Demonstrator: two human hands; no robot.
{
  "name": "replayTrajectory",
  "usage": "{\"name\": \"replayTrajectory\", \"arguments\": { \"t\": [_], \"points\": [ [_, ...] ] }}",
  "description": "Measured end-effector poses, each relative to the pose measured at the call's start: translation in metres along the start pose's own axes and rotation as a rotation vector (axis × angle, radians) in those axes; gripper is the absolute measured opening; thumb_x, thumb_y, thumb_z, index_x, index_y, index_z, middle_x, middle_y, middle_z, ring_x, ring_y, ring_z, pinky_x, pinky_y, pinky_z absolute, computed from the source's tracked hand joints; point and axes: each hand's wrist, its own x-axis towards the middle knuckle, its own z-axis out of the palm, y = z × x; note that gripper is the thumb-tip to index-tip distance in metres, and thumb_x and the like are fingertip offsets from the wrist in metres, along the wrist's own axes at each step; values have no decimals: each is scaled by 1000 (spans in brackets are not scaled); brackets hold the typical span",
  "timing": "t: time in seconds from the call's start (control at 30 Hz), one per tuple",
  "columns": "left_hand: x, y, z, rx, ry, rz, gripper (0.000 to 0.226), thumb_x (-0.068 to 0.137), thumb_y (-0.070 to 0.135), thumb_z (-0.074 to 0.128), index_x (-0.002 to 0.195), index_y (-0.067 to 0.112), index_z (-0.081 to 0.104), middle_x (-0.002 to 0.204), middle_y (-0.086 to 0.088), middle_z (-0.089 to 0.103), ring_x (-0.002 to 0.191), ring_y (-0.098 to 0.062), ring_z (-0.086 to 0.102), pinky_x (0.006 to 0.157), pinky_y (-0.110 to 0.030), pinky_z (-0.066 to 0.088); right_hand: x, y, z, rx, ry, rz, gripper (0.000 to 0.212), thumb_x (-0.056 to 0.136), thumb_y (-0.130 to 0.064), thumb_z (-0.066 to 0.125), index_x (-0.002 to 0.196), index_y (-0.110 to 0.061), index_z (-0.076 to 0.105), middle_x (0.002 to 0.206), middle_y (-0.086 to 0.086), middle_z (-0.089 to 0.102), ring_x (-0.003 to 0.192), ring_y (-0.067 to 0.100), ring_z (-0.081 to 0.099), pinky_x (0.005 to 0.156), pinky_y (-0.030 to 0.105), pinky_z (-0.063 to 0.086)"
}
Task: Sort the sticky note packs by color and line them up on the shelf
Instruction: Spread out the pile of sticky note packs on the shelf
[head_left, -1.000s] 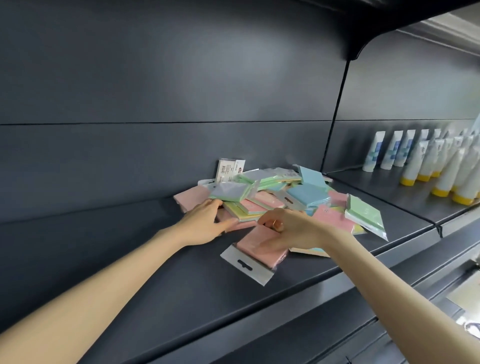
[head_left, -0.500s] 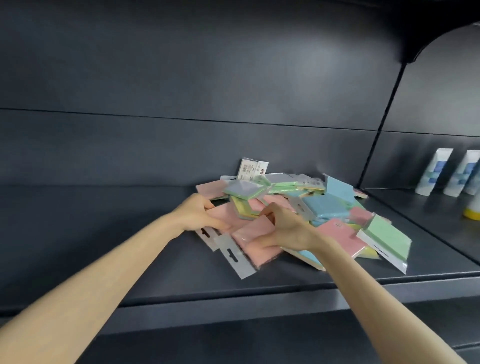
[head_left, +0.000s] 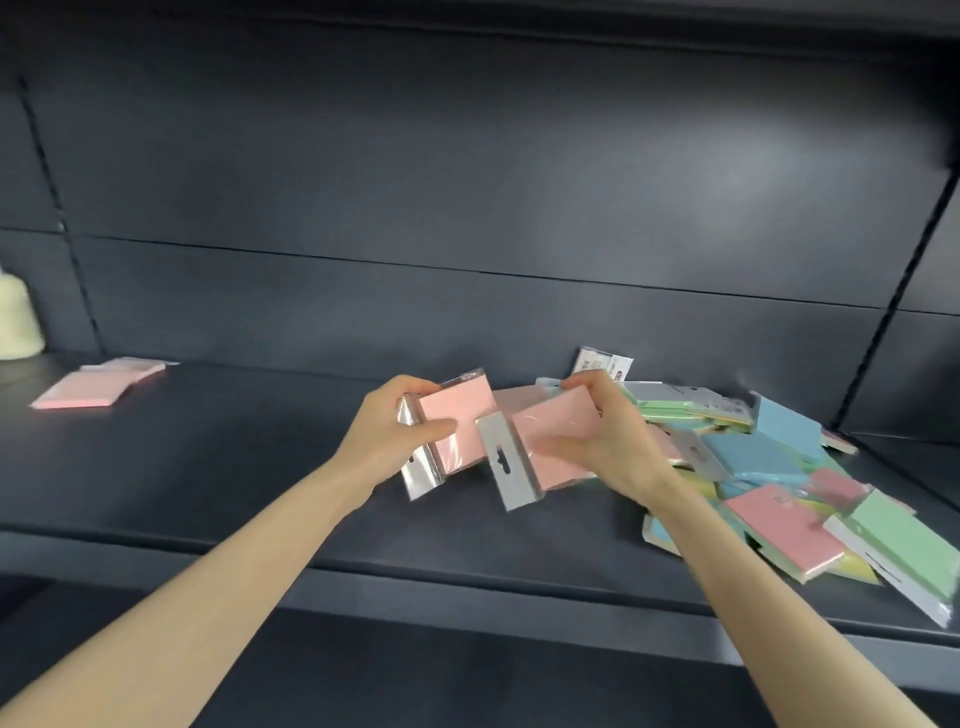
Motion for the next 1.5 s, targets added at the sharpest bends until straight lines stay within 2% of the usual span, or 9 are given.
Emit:
{"name": "replayTrajectory", "arguments": {
  "t": [0.13,0.33,0.5,0.57,0.7,0.87,1.1,1.33,1.5],
  "points": [
    [-11,-5,-42,-37,114,-17,30,77,13,76,101,19,60,100,4,62,84,-10,59,59,-24,41,7,-29,29,143,54,-36,60,70,-22,82,115,-24,43,95,-14,51,82,-1,52,62,8,44],
    [-30,-22,-127,-11,202,-10,23,79,14,74,98,19,62,101,6,61,92,-8,56,70,-24,42,9,-80,102,208,16,-67,65,71,-29,81,122,-27,41,101,-17,51,97,11,54,76,18,47],
    [-52,-51,-216,106,208,-18,29,79,16,75,105,19,62,103,12,57,96,-2,51,71,-15,35,3,-134,183,237,-39,-64,64,75,-29,78,126,-26,39,103,-13,51,90,-1,51,62,3,42],
    [-59,-65,-261,130,191,-9,31,78,15,75,106,18,63,108,17,55,100,3,50,79,-14,35,2,-157,222,251,-51,-62,64,76,-29,77,127,-26,38,109,-7,51,91,0,51,62,7,43],
    [-58,-87,-322,133,246,-81,49,76,20,77,121,19,58,125,1,57,119,-18,49,97,-32,41,1,-187,276,269,-82,-45,64,76,-30,77,127,-27,37,109,-7,51,91,2,53,63,11,43],
    [-44,-103,-373,76,299,-70,44,79,16,74,120,17,56,107,7,59,90,-1,53,66,-14,37,21,-222,323,220,-126,-51,62,78,-28,75,127,-27,37,116,-4,49,100,14,51,63,10,40],
    [-2,-131,-418,79,285,-87,31,78,12,74,105,18,61,100,-1,66,96,-18,61,81,-32,49,73,-248,379,171,-178,-62,65,78,-27,75,130,-25,35,113,-3,48,93,12,52,51,6,40],
    [53,-163,-448,185,218,-139,27,80,12,72,103,18,58,96,6,60,84,0,55,65,-17,41,128,-250,422,117,-239,-51,69,79,-31,74,134,-26,33,115,-1,43,96,17,49,60,10,38],
    [85,-191,-465,353,132,-216,35,75,22,77,105,16,61,106,-1,61,98,-17,58,71,-22,42,153,-241,444,77,-275,-50,71,79,-31,74,135,-25,31,124,1,42,102,16,44,64,8,35]
  ]
}}
